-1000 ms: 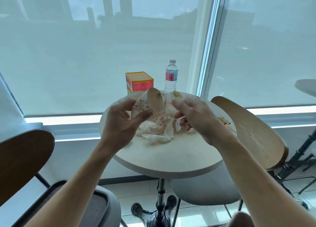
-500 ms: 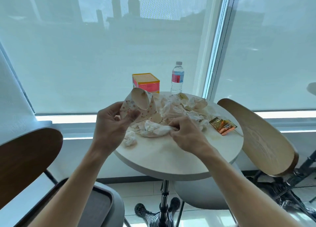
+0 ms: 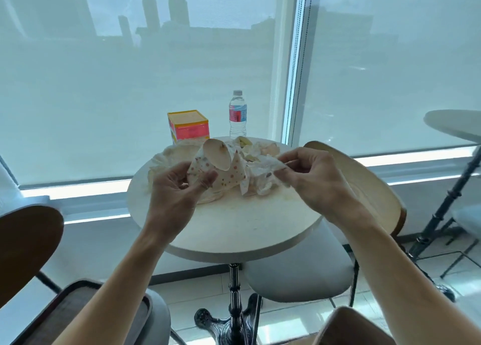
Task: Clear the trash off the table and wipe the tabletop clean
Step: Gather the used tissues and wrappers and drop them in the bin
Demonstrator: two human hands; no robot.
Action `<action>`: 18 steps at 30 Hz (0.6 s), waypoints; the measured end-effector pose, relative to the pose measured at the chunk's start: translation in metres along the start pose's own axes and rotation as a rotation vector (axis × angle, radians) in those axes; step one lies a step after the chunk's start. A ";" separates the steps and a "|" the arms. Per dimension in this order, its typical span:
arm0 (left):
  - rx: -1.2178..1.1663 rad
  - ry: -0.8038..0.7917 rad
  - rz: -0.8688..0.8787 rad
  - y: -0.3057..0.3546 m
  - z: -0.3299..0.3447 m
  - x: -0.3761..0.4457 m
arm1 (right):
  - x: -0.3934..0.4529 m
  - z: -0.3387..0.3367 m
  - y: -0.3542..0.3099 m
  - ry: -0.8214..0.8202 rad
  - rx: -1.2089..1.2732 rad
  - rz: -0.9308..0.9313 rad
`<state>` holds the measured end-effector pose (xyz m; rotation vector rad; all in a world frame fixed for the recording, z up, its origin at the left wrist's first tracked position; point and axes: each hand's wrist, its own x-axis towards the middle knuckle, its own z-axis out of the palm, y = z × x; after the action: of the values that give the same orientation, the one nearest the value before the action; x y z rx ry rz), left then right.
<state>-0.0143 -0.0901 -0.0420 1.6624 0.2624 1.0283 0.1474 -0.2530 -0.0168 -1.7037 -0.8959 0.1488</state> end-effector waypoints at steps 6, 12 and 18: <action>-0.076 -0.108 -0.057 -0.004 0.058 -0.024 | -0.039 -0.048 0.041 0.068 0.083 0.111; -0.105 -0.268 -0.103 -0.005 0.116 -0.054 | -0.092 -0.086 0.094 0.089 0.042 0.303; -0.086 -0.370 -0.178 -0.016 0.160 -0.083 | -0.149 -0.097 0.170 0.065 -0.062 0.522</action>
<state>0.0590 -0.2460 -0.0983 1.6814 0.1168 0.5777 0.1756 -0.4320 -0.1831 -1.9590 -0.3939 0.4144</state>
